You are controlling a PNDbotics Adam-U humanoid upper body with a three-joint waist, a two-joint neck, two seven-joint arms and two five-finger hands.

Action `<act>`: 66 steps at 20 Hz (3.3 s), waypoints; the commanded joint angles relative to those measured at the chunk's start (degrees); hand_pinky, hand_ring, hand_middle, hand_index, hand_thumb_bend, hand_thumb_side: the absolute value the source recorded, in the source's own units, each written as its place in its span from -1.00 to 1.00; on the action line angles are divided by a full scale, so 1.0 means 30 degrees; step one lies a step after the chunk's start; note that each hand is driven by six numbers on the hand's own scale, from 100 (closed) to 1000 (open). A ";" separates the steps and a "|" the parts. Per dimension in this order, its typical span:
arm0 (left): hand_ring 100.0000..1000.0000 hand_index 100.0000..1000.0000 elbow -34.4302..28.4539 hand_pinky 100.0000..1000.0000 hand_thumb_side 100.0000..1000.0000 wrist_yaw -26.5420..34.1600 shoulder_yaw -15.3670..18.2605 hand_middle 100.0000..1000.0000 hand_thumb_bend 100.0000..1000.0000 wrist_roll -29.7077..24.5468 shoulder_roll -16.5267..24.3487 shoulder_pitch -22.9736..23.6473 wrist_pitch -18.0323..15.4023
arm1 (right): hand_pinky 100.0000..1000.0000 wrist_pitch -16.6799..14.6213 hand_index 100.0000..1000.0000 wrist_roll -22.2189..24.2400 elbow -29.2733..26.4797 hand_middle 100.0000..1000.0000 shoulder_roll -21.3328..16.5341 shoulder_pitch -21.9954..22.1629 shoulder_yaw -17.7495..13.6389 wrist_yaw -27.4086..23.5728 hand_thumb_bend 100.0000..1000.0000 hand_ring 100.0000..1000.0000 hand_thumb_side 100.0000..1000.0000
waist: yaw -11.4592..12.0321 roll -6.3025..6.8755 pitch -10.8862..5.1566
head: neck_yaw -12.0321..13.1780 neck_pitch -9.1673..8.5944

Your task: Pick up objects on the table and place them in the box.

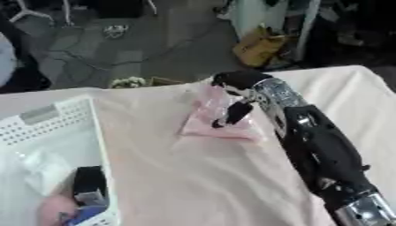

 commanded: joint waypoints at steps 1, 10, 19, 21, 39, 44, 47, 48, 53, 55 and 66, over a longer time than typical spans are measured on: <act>0.85 0.66 -0.0255 0.67 0.56 0.0088 0.0212 0.54 -1.00 0.0136 0.0398 -0.0310 -0.0012 | 1.00 0.0019 1.00 0.0159 0.0024 1.00 -0.0560 -0.0377 -0.0090 0.0290 0.35 1.00 -0.30 | 0.0009 -0.0051 -0.0044 | -0.0081 -0.0300; 0.85 0.66 -0.0255 0.67 0.55 0.0107 0.0241 0.54 -1.00 0.0238 0.0326 -0.0479 -0.0078 | 0.84 0.0569 1.00 0.2223 0.0488 1.00 -0.0494 -0.0167 -0.0157 0.0180 0.19 1.00 -0.53 | 0.0032 -0.0054 0.0002 | -0.0156 -0.0120; 0.84 0.65 -0.0255 0.68 0.54 0.0139 0.0330 0.52 -1.00 0.0437 0.0314 -0.0543 -0.0160 | 0.67 0.0806 1.00 0.3311 0.0646 0.79 -0.0522 0.0123 -0.0217 0.0223 0.06 0.88 -0.62 | 0.0050 -0.0108 0.0174 | -0.0322 -0.0162; 0.84 0.65 -0.0255 0.68 0.54 0.0134 0.0336 0.52 -1.00 0.0472 0.0307 -0.0566 -0.0168 | 0.55 0.0792 1.00 0.3353 0.0668 0.76 -0.0537 0.0192 -0.0233 0.0168 0.01 0.78 -0.65 | 0.0084 -0.0123 0.0259 | -0.0374 -0.0218; 0.84 0.64 -0.0255 0.68 0.53 0.0224 0.0577 0.51 -1.00 0.0807 0.0358 -0.0689 -0.0123 | -1.00 0.0985 0.15 0.2050 0.0936 -0.33 -0.0851 0.0525 -0.0306 0.0129 -1.00 -0.95 -0.87 | 0.0165 -0.0058 0.0793 | -0.0680 -0.0442; 0.84 0.63 -0.0255 0.68 0.50 0.0125 0.0716 0.50 -1.00 0.0913 0.0392 -0.0704 -0.0095 | -1.00 0.1094 -0.30 0.1710 0.1045 -0.76 -0.0922 0.0625 -0.0378 0.0158 -1.00 -1.00 -0.88 | 0.0146 -0.0111 0.0769 | -0.0673 -0.0418; 0.83 0.62 -0.0255 0.68 0.50 0.0045 0.0784 0.50 -1.00 0.0971 0.0404 -0.0723 -0.0097 | -1.00 0.1281 -0.66 0.1504 0.1093 -1.00 -0.0955 0.0703 -0.0388 0.0247 -1.00 -1.00 -0.90 | 0.0141 -0.0155 0.0737 | -0.0701 -0.0383; 0.83 0.62 -0.0255 0.68 0.48 0.0017 0.0813 0.50 -1.00 0.0994 0.0415 -0.0724 -0.0089 | -1.00 0.1324 -0.84 0.1445 0.1124 -1.00 -0.0962 0.0732 -0.0389 0.0261 -1.00 -1.00 -0.92 | 0.0136 -0.0176 0.0723 | -0.0706 -0.0366; 0.82 0.61 -0.0255 0.68 0.46 -0.0069 0.0866 0.50 -1.00 0.1014 0.0471 -0.0714 -0.0045 | -1.00 0.1087 -1.00 0.1639 0.1233 -1.00 -0.0972 0.0800 -0.0325 0.0114 -1.00 -1.00 -1.00 | 0.0137 -0.0243 0.0698 | -0.0712 -0.0344; 0.82 0.61 -0.0255 0.68 0.46 -0.0087 0.0878 0.50 -1.00 0.1030 0.0471 -0.0729 -0.0047 | -1.00 0.0829 -1.00 0.1691 0.1144 -1.00 -0.0972 0.0805 -0.0259 0.0148 -0.93 -1.00 -1.00 | 0.0140 -0.0265 0.0684 | -0.0708 -0.0321; 0.82 0.59 -0.0255 0.69 0.45 -0.0173 0.0900 0.49 -1.00 0.0996 0.0525 -0.0666 -0.0032 | -1.00 0.0446 -1.00 0.1582 0.0832 -1.00 -0.0944 0.0787 -0.0227 -0.0520 -0.94 -1.00 -1.00 | -0.0015 -0.0404 0.0510 | -0.0646 -0.0065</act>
